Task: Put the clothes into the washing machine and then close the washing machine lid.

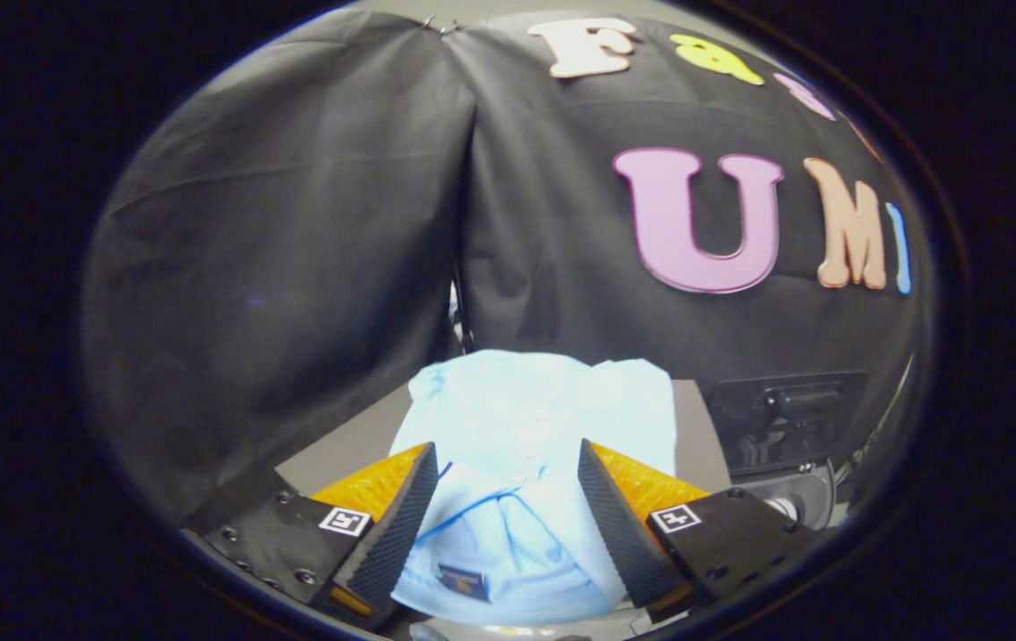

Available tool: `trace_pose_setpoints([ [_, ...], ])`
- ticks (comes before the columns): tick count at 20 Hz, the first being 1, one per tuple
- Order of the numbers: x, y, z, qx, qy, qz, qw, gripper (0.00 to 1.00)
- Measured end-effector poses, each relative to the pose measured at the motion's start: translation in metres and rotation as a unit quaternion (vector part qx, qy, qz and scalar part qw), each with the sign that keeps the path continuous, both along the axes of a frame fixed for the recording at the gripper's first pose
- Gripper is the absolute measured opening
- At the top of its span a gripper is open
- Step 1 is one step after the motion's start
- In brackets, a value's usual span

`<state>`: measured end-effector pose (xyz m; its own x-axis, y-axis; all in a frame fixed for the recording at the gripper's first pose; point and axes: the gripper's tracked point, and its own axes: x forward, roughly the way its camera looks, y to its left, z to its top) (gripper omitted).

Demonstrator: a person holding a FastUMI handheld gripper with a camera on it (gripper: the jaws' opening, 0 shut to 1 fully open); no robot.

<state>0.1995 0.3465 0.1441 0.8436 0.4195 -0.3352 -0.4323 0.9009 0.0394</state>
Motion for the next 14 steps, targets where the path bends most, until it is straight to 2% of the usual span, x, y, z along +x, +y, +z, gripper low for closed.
trace_pose_setpoints([
  [1,0.012,0.002,-0.005,0.003,0.009,-0.009,1.000,0.98],
  [4,0.052,-0.011,-0.016,-0.049,0.017,-0.064,0.997,0.98],
  [5,0.058,-0.007,-0.022,-0.054,0.027,-0.065,0.996,0.98],
  [6,0.059,0.006,-0.034,-0.045,0.052,-0.048,0.996,0.98],
  [7,0.054,0.011,-0.054,-0.059,0.100,-0.042,0.992,0.98],
  [8,0.054,0.011,-0.047,-0.065,0.086,-0.042,0.993,0.98],
  [11,0.063,0.014,-0.056,-0.077,0.104,-0.038,0.991,1.00],
  [14,0.057,0.021,-0.054,-0.054,0.126,0.010,0.991,0.48],
])
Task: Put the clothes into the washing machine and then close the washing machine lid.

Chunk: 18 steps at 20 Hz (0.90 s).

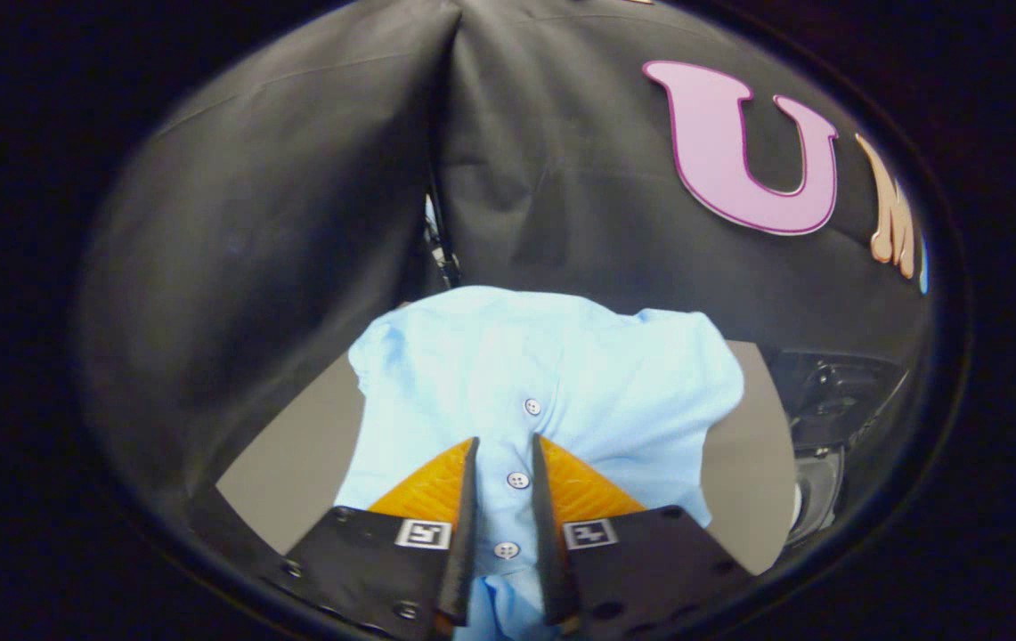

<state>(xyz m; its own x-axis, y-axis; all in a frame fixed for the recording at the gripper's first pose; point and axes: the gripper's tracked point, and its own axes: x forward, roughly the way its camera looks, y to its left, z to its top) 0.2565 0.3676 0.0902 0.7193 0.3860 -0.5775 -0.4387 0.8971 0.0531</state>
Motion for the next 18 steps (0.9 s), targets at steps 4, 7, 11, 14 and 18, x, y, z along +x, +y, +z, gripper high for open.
trace_pose_setpoints([
  [4,0.002,0.004,0.004,0.080,0.021,0.014,0.997,0.19],
  [7,0.005,-0.001,0.016,0.057,-0.018,0.023,0.998,0.08],
  [11,0.007,-0.005,0.068,0.096,-0.085,0.063,0.990,0.08],
  [14,0.014,-0.028,0.100,0.102,-0.127,0.046,0.986,0.07],
  [18,0.014,-0.076,0.140,0.104,-0.190,0.009,0.976,0.07],
])
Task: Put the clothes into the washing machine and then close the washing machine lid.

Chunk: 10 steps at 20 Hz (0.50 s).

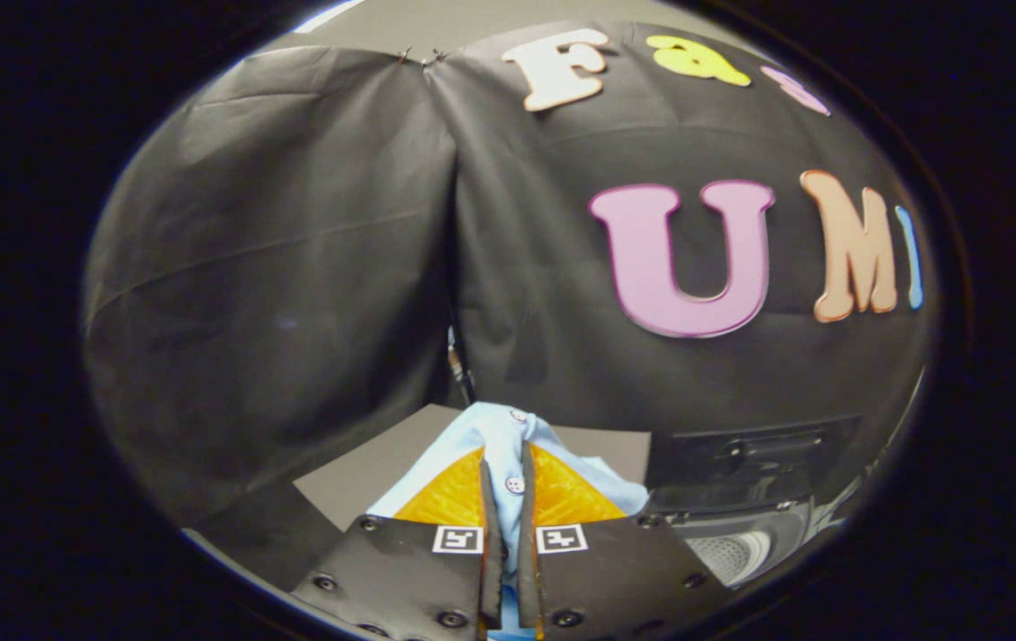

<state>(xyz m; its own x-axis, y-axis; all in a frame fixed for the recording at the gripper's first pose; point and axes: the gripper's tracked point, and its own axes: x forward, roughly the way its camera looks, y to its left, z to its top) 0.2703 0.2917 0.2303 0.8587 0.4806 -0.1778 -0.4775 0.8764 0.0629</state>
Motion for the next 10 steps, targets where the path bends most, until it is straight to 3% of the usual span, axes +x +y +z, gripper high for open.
trace_pose_setpoints([
  [10,0.006,-0.165,0.054,0.012,-0.074,-0.134,0.988,0.07],
])
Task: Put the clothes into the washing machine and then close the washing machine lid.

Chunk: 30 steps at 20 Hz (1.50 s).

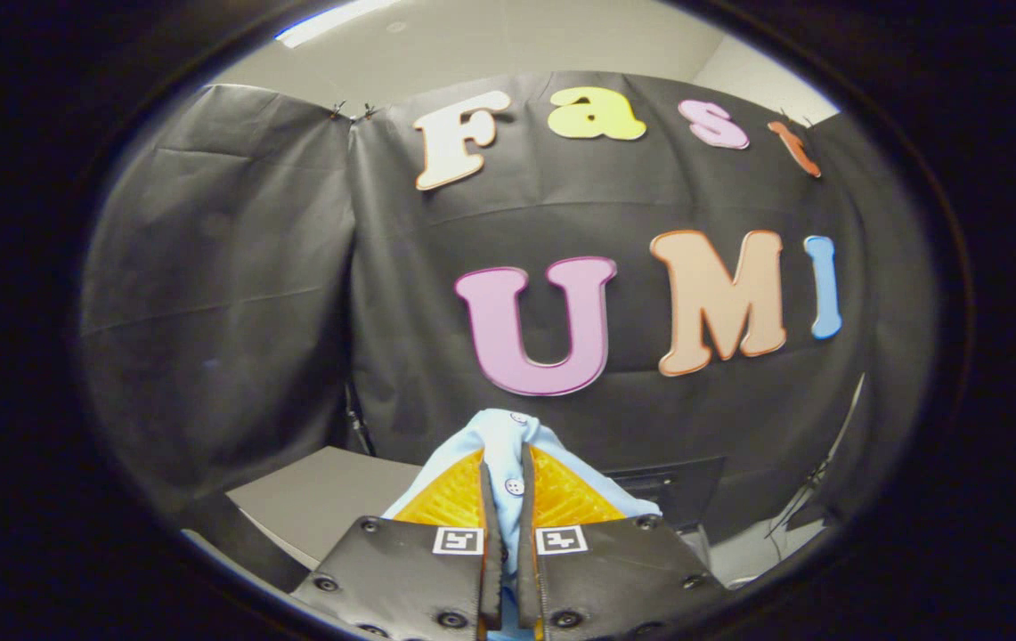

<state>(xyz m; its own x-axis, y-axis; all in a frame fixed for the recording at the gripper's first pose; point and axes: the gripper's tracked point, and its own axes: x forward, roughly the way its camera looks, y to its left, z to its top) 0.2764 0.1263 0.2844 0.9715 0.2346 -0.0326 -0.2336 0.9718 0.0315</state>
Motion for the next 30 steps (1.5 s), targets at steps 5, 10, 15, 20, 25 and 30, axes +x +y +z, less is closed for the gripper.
trace_pose_setpoints([
  [5,0.005,-0.062,-0.015,-0.014,-0.007,-0.045,0.999,0.07],
  [10,0.025,-0.087,-0.054,-0.021,0.004,-0.061,0.998,0.07],
  [15,0.050,-0.093,-0.116,-0.016,0.028,-0.067,0.997,0.07],
  [20,0.071,-0.087,-0.189,-0.041,0.066,-0.071,0.994,0.07],
  [25,0.086,-0.090,-0.260,-0.048,0.102,-0.094,0.989,0.09],
  [30,0.101,-0.096,-0.313,-0.051,0.121,-0.125,0.983,0.16],
])
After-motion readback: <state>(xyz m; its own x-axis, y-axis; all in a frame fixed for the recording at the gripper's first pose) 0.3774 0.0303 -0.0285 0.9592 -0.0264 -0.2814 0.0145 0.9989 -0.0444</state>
